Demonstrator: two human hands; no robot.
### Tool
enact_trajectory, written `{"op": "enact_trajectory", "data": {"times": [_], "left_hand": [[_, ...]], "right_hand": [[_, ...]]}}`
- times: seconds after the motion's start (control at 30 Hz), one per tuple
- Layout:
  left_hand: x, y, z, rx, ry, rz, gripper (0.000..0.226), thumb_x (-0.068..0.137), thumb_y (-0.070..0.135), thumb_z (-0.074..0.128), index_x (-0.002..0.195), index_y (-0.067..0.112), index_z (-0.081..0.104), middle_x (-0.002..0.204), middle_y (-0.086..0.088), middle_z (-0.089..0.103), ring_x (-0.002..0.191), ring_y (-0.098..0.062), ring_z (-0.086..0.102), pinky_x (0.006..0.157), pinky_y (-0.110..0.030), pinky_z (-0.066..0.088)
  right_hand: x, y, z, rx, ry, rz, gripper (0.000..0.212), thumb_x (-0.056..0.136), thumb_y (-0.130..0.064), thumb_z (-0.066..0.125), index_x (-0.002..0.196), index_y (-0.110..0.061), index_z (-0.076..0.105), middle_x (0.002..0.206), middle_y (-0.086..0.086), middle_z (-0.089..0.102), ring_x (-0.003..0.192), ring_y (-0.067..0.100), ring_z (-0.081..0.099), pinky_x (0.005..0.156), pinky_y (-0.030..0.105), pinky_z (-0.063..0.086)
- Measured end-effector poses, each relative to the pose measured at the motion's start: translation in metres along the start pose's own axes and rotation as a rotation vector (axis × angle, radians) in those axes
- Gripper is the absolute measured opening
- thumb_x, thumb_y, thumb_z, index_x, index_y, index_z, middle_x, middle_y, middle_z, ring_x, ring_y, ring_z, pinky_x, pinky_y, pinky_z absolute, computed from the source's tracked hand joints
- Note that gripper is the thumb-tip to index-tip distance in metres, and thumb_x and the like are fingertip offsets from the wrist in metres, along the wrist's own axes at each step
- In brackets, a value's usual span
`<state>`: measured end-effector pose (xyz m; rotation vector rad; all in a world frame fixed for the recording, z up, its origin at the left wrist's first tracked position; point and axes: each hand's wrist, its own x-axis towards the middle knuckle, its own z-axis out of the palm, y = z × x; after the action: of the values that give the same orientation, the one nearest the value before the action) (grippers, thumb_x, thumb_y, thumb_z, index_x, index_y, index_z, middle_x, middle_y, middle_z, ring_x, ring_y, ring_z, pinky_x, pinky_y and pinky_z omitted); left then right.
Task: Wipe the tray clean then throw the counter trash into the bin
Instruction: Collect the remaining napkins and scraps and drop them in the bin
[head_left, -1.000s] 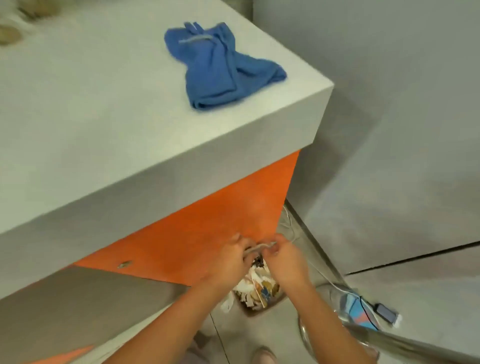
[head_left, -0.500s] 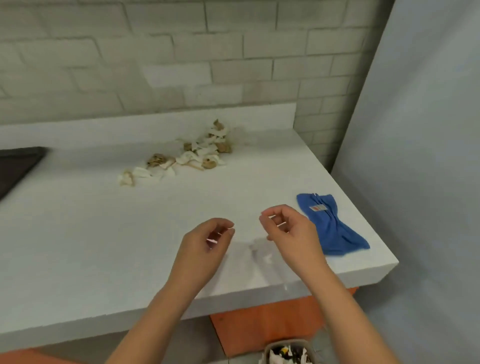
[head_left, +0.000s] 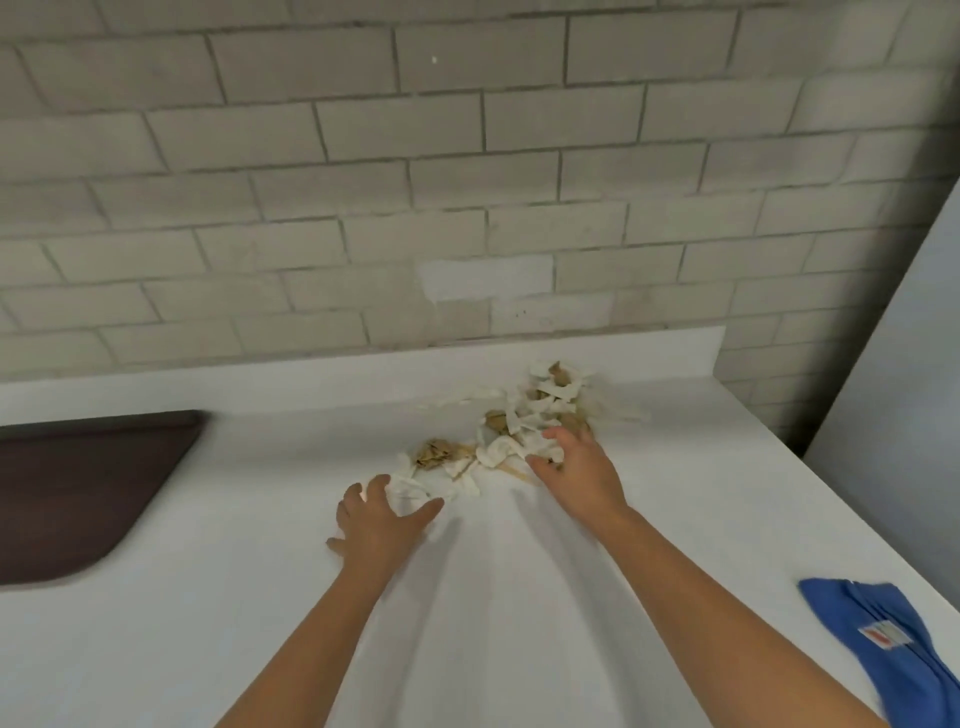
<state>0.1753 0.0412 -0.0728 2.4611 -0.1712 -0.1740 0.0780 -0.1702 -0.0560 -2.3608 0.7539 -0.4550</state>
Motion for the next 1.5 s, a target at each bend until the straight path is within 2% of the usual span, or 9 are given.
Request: {"op": "enact_trajectory", "data": {"times": [0.17, 0.3, 0.47, 0.63, 0.9, 1.07, 1.33, 1.43, 1.5], "left_hand": [[0.044, 0.007, 0.032, 0.196, -0.107, 0.094, 0.116, 0.055, 0.087, 0.053, 0.148, 0.039, 0.003, 0.158, -0.002, -0.003, 0.145, -0.028, 0.0, 0.109, -0.062, 0.012], [0.068, 0.015, 0.054, 0.391, -0.132, 0.203, 0.119, 0.05, 0.094, 0.044, 0.146, 0.041, -0.003, 0.158, -0.002, -0.01, 0.145, -0.033, -0.003, 0.107, -0.065, 0.011], [0.094, 0.013, 0.072, 0.42, -0.059, 0.402, 0.088, 0.066, 0.086, 0.024, 0.142, 0.042, 0.025, 0.158, -0.001, 0.009, 0.143, -0.029, 0.012, 0.106, -0.059, 0.018], [0.11, 0.016, 0.083, 0.225, 0.011, 0.565, 0.05, 0.086, 0.052, 0.053, 0.128, 0.025, 0.052, 0.151, -0.001, 0.033, 0.138, -0.028, 0.03, 0.102, -0.048, 0.027], [0.118, 0.016, 0.091, 0.086, 0.006, 0.611, 0.037, 0.084, 0.041, 0.064, 0.112, 0.018, 0.057, 0.11, 0.005, 0.064, 0.108, -0.02, 0.056, 0.098, -0.04, 0.031], [0.116, 0.017, 0.091, 0.056, 0.08, 0.632, 0.029, 0.082, 0.008, 0.062, 0.111, 0.014, 0.061, 0.1, -0.002, 0.067, 0.101, -0.028, 0.06, 0.092, -0.044, 0.036], [0.118, 0.016, 0.092, 0.035, 0.129, 0.66, 0.029, 0.084, 0.018, 0.048, 0.107, 0.017, 0.066, 0.091, -0.004, 0.068, 0.086, -0.032, 0.063, 0.08, -0.043, 0.045], [0.12, 0.015, 0.092, 0.055, 0.141, 0.672, 0.033, 0.079, 0.011, 0.056, 0.11, 0.019, 0.065, 0.09, -0.008, 0.064, 0.085, -0.034, 0.061, 0.079, -0.043, 0.045], [0.117, 0.017, 0.088, 0.086, 0.076, 0.654, 0.041, 0.08, 0.027, 0.047, 0.118, 0.022, 0.061, 0.1, -0.009, 0.059, 0.097, -0.033, 0.056, 0.088, -0.042, 0.039]], "right_hand": [[0.048, -0.001, 0.029, -0.3, -0.164, -0.088, 0.078, 0.079, -0.064, 0.058, 0.146, -0.036, 0.029, 0.154, 0.008, 0.018, 0.141, 0.03, 0.021, 0.113, 0.042, 0.026], [0.068, 0.007, 0.05, -0.414, -0.281, -0.096, 0.095, 0.068, -0.076, 0.057, 0.147, -0.043, 0.018, 0.159, 0.0, -0.006, 0.145, 0.032, -0.004, 0.114, 0.057, 0.007], [0.072, 0.018, 0.068, -0.428, -0.194, -0.163, 0.052, 0.084, -0.059, 0.054, 0.131, -0.038, 0.049, 0.144, 0.0, 0.036, 0.133, 0.025, 0.03, 0.101, 0.039, 0.032], [0.07, 0.025, 0.081, -0.345, -0.105, -0.269, 0.036, 0.093, -0.04, 0.048, 0.121, -0.021, 0.062, 0.118, 0.005, 0.057, 0.112, 0.028, 0.049, 0.092, 0.037, 0.04], [0.068, 0.028, 0.073, -0.304, -0.137, -0.242, 0.032, 0.099, -0.027, 0.044, 0.127, -0.015, 0.054, 0.124, 0.004, 0.056, 0.114, 0.021, 0.05, 0.089, 0.029, 0.042], [0.065, 0.021, 0.046, -0.151, -0.152, -0.184, 0.037, 0.099, -0.028, 0.044, 0.135, -0.019, 0.049, 0.131, 0.0, 0.055, 0.118, 0.019, 0.052, 0.093, 0.026, 0.04], [0.071, 0.0, 0.014, 0.241, -0.17, -0.035, 0.033, 0.098, -0.024, 0.047, 0.131, -0.023, 0.053, 0.115, -0.01, 0.058, 0.114, 0.013, 0.053, 0.09, 0.021, 0.037], [0.074, -0.008, 0.007, 0.269, -0.175, -0.006, 0.035, 0.099, -0.024, 0.046, 0.134, -0.02, 0.05, 0.123, -0.005, 0.056, 0.116, 0.011, 0.05, 0.092, 0.02, 0.034], [0.078, -0.011, 0.005, 0.293, -0.135, 0.025, 0.038, 0.1, -0.025, 0.044, 0.138, -0.019, 0.046, 0.133, -0.004, 0.053, 0.124, 0.013, 0.046, 0.098, 0.022, 0.033]]}}
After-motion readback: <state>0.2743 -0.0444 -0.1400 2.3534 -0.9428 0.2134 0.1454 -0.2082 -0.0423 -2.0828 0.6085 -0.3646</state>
